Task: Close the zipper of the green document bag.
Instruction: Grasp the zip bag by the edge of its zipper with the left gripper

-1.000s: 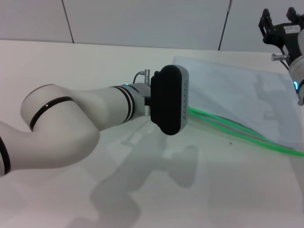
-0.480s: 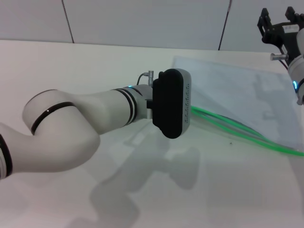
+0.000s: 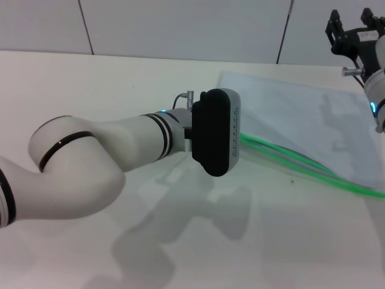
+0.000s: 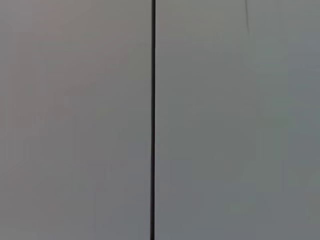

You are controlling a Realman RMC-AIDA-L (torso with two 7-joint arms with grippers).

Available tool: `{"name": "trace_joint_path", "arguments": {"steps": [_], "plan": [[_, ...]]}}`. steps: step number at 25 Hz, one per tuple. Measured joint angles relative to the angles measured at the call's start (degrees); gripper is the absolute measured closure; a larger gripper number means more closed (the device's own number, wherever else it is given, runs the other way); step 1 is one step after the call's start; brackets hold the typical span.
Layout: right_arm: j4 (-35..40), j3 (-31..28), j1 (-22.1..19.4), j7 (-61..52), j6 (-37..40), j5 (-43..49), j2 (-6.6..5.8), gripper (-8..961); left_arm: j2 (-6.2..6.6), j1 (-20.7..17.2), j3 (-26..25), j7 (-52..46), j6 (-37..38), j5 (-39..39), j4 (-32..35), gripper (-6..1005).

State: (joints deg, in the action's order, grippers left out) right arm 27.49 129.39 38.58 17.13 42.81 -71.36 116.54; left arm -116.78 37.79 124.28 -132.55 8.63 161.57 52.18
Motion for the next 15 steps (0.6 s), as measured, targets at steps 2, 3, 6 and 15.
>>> {"name": "trace_joint_path", "arguments": {"steps": [2, 3, 6, 15], "plan": [[0.1, 0.0, 0.0, 0.0, 0.0, 0.0, 0.00, 339, 0.00, 0.0, 0.0, 0.1, -0.4, 0.0, -0.2, 286], [0.1, 0.0, 0.0, 0.0, 0.0, 0.0, 0.00, 339, 0.00, 0.0, 0.0, 0.1, -0.5, 0.0, -0.2, 293], [0.1, 0.2, 0.0, 0.0, 0.0, 0.0, 0.00, 339, 0.00, 0.0, 0.0, 0.0, -0.5, 0.0, -0.3, 326], [0.4, 0.3, 0.0, 0.0, 0.0, 0.2, 0.01, 339, -0.11, 0.3, -0.1, -0.1, -0.7, -0.8, -1.4, 468]]}}
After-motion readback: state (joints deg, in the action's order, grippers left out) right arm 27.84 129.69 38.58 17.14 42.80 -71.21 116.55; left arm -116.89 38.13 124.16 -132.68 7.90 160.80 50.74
